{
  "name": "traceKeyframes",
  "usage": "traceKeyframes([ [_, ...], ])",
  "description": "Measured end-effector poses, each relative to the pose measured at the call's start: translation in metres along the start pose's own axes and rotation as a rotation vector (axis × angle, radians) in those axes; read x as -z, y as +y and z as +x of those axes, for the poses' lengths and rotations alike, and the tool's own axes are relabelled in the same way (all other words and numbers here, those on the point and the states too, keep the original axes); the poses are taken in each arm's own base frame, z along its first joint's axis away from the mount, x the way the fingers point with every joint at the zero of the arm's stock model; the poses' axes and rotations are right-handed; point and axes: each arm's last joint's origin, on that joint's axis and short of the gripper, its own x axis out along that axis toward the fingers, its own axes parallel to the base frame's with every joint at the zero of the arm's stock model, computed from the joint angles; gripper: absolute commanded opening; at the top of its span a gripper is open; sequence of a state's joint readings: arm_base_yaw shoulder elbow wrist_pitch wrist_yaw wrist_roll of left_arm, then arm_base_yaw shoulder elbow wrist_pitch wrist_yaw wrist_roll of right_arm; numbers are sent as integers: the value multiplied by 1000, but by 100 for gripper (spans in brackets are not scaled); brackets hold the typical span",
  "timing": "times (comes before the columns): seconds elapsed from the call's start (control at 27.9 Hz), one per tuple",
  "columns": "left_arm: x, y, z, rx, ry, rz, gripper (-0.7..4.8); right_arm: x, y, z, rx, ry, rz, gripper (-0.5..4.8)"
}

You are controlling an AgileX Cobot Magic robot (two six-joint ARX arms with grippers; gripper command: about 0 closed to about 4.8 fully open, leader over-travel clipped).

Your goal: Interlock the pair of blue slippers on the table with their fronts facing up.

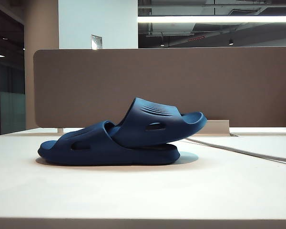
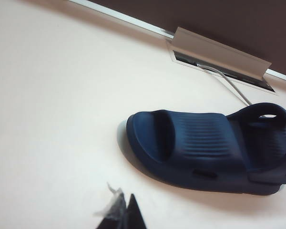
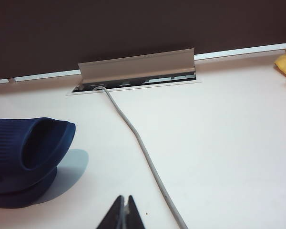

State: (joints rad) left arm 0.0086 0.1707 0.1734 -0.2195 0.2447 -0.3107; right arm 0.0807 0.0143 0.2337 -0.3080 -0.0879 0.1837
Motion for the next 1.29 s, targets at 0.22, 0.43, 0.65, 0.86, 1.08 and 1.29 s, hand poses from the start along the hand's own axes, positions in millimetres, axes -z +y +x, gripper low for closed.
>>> traceKeyframes([
  [0.22, 3, 1, 1, -3, 10, -15, -5, 1, 0, 1, -10, 1, 7, 11],
  [0.43, 3, 3, 1, -56, -9, -86, -6, 20, -5, 8, 15, 55, 12, 7],
  [0.65, 2, 6, 1, -166, -46, -61, -5, 34, -9, 15, 43, 65, 13, 7],
  [0.86, 6, 8, 2, -175, -32, 76, -6, 38, -10, 17, 43, 49, 3, -2],
  [1.08, 29, 17, 9, -189, 38, 105, -5, 45, -11, 19, 43, 53, -16, -2],
  [1.29, 34, 16, 12, -161, 50, 151, -5, 46, -11, 20, 41, 47, -40, -2],
])
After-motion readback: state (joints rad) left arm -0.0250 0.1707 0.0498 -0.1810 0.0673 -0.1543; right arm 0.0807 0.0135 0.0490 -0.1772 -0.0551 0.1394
